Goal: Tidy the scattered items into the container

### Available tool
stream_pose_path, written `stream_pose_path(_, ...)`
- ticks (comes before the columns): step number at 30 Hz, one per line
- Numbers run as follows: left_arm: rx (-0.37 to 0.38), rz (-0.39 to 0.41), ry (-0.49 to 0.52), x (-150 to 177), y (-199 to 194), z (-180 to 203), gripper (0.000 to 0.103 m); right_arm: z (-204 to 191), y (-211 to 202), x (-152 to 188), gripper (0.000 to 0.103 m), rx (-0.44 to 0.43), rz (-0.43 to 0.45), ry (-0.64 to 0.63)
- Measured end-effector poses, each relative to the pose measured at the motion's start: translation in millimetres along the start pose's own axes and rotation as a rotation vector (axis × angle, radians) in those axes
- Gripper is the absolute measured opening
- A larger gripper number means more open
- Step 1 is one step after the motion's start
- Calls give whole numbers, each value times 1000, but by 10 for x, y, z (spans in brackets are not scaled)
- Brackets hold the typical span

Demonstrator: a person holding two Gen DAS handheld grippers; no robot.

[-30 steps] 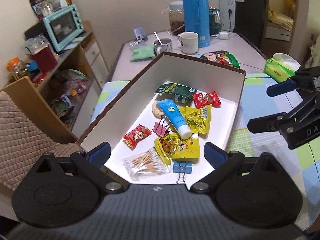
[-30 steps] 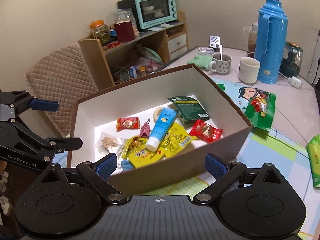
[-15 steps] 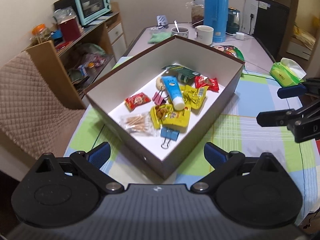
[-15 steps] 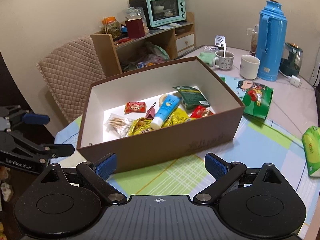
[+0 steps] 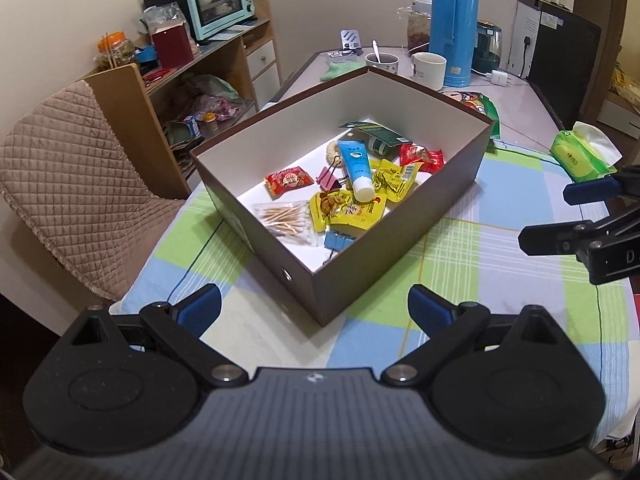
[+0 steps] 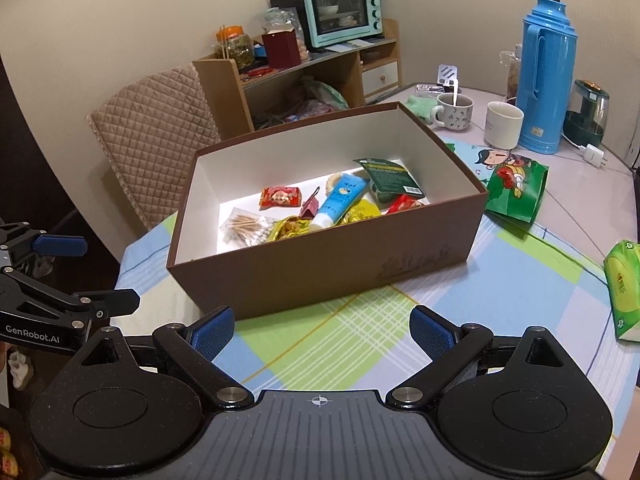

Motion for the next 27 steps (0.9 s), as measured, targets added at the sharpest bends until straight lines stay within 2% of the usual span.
stream_pose_path(18,-25,1,-22,147,-146,40,99,-96,-9,125,97,-29,-20,-36)
stream_pose_path(27,-7,-7,-3,200,-103,116,99,-89,11,173,97,-29,-27,-30)
Point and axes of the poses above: each gripper's, at about its wrist camera, not at the fingertips, and y roughly the way its jaws point, z to its right, x to its underside, the point moved 7 cm from there along y, roughly the way its jaws point, and after that the axes turned 15 degrees about -x, right-handed, at the moved point
